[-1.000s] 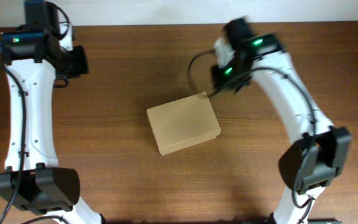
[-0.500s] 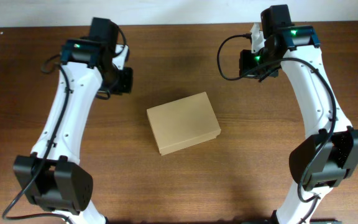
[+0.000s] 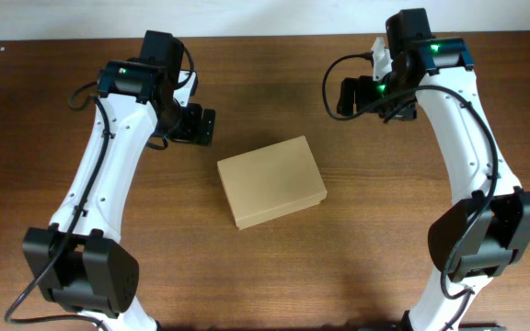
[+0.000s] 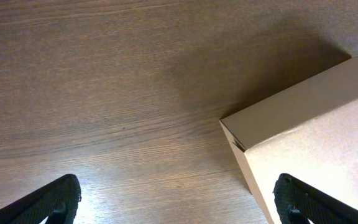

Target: Pack container

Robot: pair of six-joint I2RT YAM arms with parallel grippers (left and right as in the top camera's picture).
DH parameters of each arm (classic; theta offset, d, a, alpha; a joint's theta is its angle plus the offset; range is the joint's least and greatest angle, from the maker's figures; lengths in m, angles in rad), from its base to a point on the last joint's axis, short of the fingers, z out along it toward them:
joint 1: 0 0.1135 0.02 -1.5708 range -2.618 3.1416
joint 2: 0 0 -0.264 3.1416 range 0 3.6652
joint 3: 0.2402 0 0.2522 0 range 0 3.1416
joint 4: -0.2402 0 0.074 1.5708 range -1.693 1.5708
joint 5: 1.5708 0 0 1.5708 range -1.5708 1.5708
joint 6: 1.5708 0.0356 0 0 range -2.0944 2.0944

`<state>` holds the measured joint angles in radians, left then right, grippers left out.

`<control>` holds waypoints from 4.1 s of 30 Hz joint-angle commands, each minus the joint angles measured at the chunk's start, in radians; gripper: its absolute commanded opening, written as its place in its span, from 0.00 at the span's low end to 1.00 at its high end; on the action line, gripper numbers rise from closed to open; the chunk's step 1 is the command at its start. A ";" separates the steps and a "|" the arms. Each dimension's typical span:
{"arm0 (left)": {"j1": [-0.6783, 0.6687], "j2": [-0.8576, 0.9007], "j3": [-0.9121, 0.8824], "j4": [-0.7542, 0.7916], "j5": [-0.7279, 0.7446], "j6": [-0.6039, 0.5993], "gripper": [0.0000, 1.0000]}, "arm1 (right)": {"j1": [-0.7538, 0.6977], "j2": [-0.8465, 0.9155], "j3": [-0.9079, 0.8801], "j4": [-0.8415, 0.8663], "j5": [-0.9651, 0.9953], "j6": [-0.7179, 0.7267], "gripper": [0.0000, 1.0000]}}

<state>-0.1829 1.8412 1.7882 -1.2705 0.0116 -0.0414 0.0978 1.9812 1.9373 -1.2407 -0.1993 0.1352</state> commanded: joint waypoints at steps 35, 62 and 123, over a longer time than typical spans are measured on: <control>0.002 -0.002 -0.007 0.003 -0.008 0.012 0.99 | 0.032 -1.152 -0.884 0.593 0.237 0.001 0.99; 0.002 -0.002 -0.007 0.003 -0.008 0.012 0.99 | -0.132 -1.979 -1.734 0.672 0.237 0.001 0.99; 0.090 -1.641 -1.675 1.192 -0.277 0.011 0.99 | -0.132 -1.979 -1.734 0.627 0.237 0.001 0.99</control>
<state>-0.1154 0.2615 0.1841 -0.0776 -0.2665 -0.0410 -0.0257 0.0101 0.2089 -0.6182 0.0269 0.1314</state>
